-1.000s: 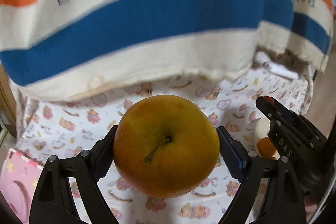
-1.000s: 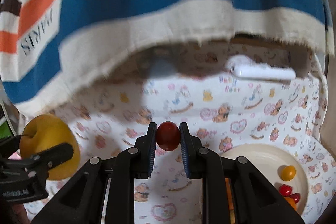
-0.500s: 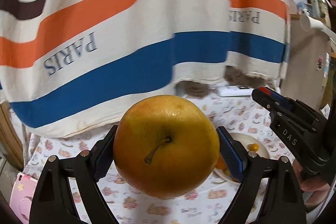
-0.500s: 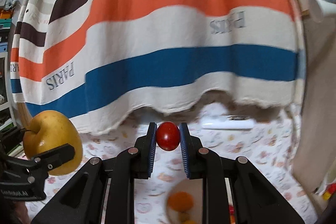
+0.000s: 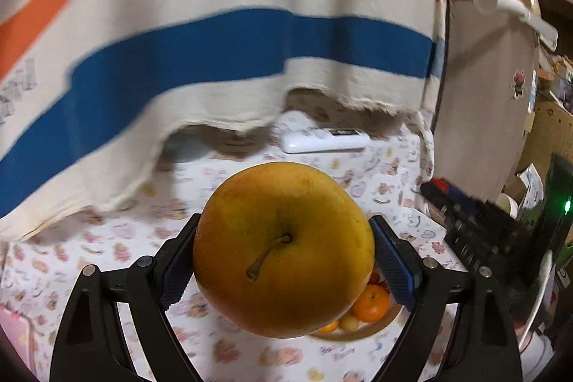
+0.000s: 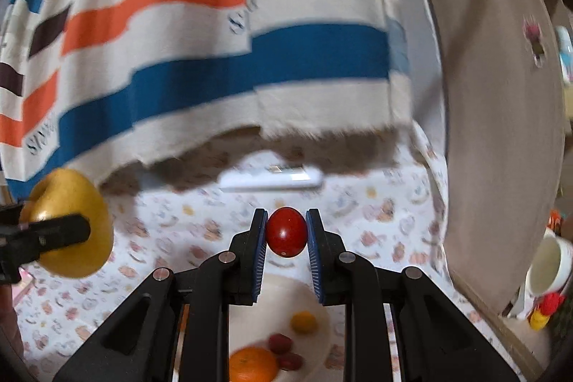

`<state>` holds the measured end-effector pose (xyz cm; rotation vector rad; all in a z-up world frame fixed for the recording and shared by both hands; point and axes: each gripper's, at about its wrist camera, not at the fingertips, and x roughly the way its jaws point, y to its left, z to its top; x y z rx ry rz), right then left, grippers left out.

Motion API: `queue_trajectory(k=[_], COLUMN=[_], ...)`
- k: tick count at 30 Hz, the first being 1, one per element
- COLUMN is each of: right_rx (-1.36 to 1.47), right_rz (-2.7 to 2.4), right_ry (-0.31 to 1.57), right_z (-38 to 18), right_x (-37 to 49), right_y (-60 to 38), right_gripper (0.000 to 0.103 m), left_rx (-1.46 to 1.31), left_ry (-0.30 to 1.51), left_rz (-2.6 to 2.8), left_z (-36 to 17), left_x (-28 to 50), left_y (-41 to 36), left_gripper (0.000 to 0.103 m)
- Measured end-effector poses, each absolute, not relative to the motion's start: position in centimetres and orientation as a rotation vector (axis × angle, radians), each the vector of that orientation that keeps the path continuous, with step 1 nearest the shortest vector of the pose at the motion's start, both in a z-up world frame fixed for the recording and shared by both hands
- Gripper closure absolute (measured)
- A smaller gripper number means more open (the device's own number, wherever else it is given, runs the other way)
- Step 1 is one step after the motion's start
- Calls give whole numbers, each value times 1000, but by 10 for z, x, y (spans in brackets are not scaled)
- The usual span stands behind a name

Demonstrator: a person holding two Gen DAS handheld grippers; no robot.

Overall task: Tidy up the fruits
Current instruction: 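Lift the apple and the cherry tomato and carry them over the plate, then lower the apple onto the plate and open the left tool while the right tool holds the tomato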

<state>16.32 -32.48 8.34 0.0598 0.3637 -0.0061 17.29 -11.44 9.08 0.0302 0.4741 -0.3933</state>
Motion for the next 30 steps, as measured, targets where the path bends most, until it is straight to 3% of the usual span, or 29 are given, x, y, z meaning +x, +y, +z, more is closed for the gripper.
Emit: queue_trajectory(k=[13, 30], right_rx=[247, 253], right_rz=[57, 33], right_ry=[623, 706], right_z=[36, 25], right_x=[207, 216], right_y=[-369, -382], right_gripper=[81, 81], left_rx=[63, 84], left_ry=[645, 780], left_rz=[-425, -455], left_z=[30, -15], left_x=[242, 281], left_y=[-180, -212], left_gripper=[15, 15])
